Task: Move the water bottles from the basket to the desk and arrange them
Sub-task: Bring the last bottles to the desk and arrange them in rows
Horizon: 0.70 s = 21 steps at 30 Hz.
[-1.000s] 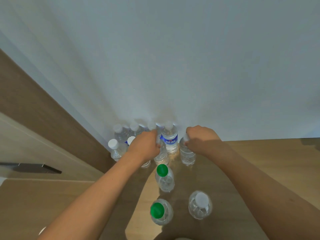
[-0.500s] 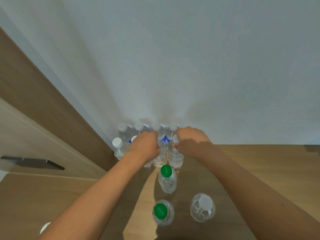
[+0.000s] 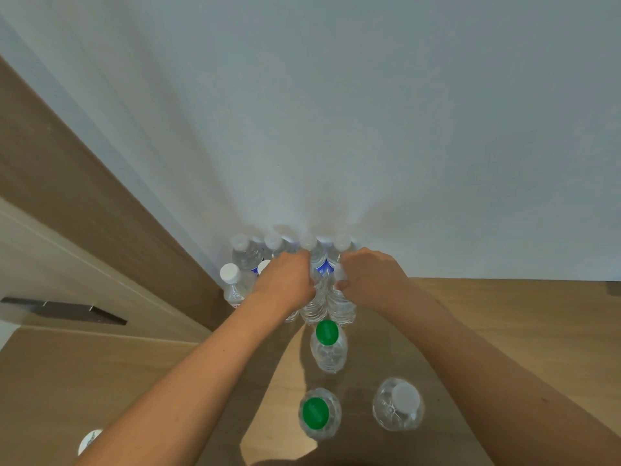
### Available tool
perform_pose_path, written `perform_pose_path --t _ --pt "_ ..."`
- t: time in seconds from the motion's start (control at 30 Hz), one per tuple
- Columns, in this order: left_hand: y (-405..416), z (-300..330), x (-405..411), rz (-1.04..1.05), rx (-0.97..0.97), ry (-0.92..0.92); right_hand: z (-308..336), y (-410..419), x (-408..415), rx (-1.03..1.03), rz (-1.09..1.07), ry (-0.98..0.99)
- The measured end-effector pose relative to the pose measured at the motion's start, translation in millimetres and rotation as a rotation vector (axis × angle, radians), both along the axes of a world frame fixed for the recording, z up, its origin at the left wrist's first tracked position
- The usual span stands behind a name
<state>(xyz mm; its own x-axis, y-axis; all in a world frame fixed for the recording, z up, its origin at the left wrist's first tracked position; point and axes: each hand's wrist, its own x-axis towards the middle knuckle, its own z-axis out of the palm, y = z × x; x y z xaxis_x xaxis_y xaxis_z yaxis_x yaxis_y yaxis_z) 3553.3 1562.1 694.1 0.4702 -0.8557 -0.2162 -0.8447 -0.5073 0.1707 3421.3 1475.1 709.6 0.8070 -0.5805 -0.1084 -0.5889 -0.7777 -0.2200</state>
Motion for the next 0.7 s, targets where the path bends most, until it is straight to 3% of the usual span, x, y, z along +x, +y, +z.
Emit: perform_pose_path --t 0.4,0.53,0.7 --pt "3 5 -1 0.028 0.026 0.038 -6 2 -2 0.029 -0.06 -0.014" --pt "19 27 -2 0.049 -0.092 0.069 1 2 -11 0.037 -0.128 -0.005" --pt "61 55 -1 0.006 -0.134 0.108 17 9 -27 0.093 0.02 0.017"
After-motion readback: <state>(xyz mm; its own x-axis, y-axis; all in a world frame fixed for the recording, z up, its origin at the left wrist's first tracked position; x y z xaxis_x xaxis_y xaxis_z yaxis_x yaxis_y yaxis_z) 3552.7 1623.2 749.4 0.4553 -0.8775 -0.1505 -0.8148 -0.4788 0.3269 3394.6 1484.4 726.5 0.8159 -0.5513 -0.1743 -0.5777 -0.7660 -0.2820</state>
